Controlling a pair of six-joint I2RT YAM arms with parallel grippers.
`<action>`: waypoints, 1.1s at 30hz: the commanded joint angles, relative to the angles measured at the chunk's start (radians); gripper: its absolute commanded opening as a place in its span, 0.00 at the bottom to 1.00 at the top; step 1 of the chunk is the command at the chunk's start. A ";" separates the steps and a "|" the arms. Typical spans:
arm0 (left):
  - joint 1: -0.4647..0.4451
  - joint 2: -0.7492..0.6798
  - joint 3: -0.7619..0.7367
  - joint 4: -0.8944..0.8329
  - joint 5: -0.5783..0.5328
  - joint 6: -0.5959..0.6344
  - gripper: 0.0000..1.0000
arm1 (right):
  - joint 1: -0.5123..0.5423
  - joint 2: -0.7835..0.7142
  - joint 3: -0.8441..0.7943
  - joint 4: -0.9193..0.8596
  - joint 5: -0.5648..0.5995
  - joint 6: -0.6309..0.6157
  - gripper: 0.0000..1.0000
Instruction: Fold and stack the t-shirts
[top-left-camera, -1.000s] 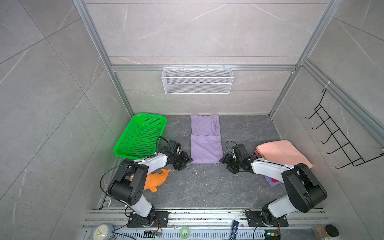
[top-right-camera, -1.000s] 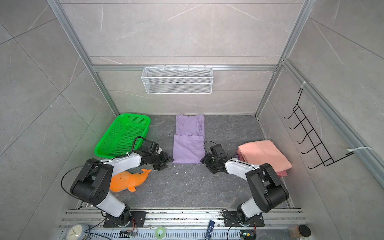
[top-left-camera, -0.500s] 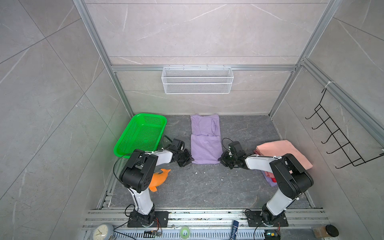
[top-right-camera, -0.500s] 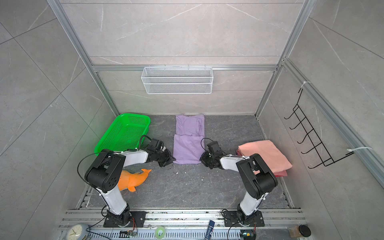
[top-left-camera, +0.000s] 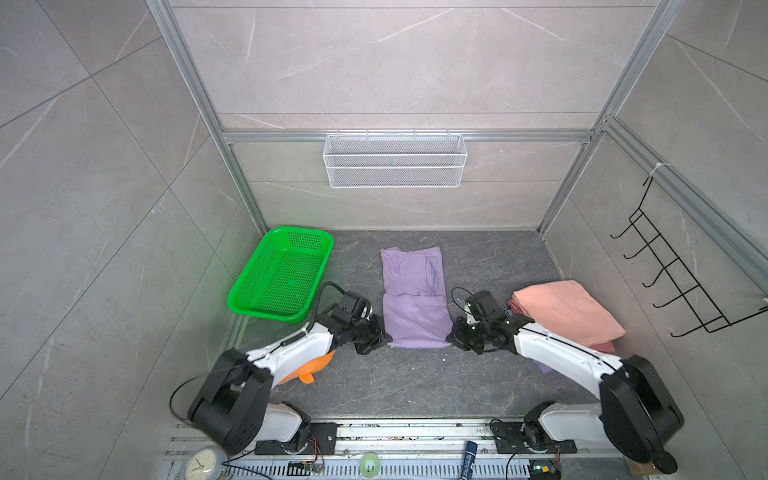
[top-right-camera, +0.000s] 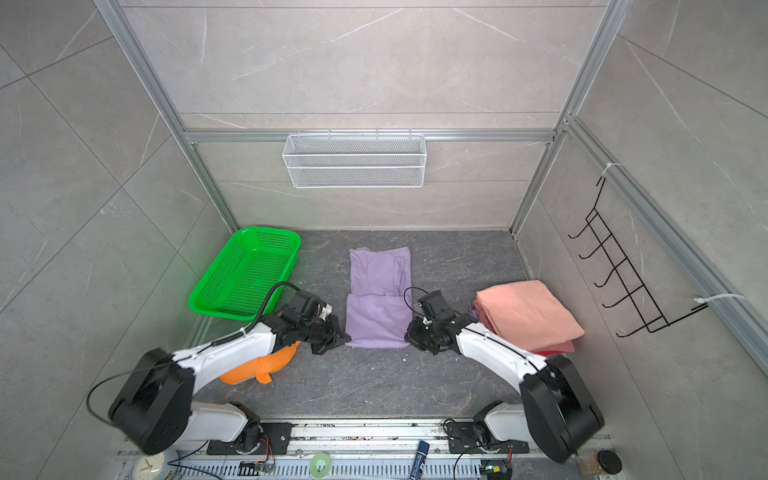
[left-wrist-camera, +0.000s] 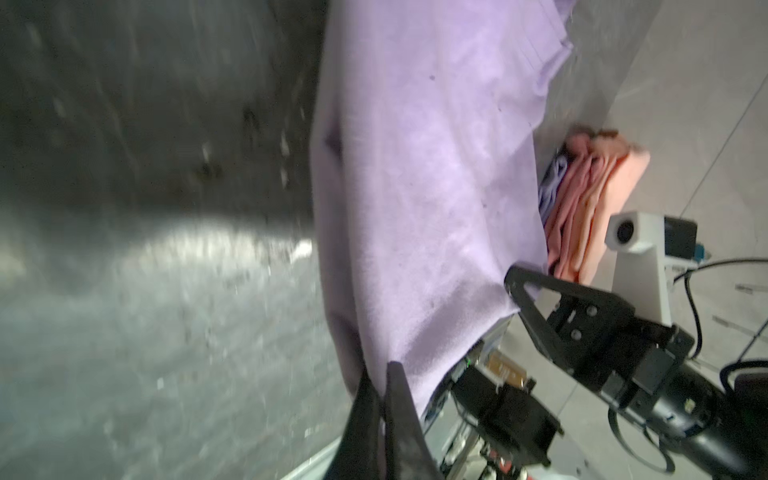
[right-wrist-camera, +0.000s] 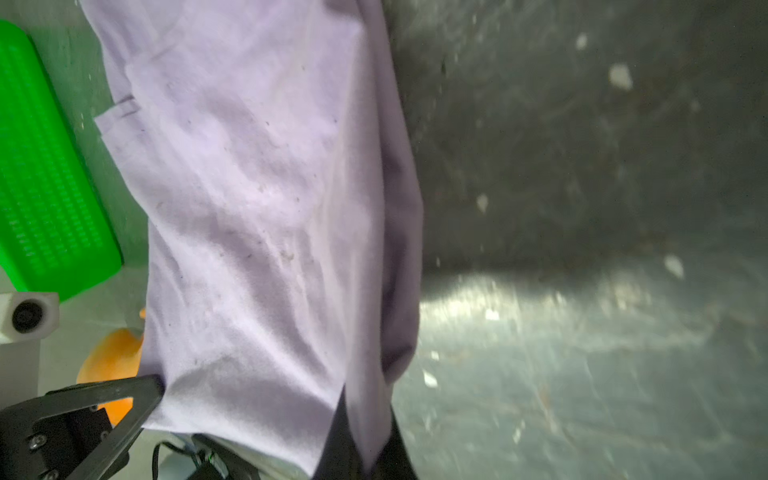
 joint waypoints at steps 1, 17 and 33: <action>-0.071 -0.156 -0.051 -0.144 -0.045 -0.096 0.00 | 0.074 -0.124 -0.030 -0.228 0.013 0.025 0.05; 0.047 -0.026 0.297 -0.112 -0.053 0.031 0.00 | 0.141 0.069 0.448 -0.158 0.263 0.055 0.07; 0.329 0.700 0.783 0.040 0.153 0.116 0.00 | -0.092 0.766 0.917 0.027 0.209 0.053 0.08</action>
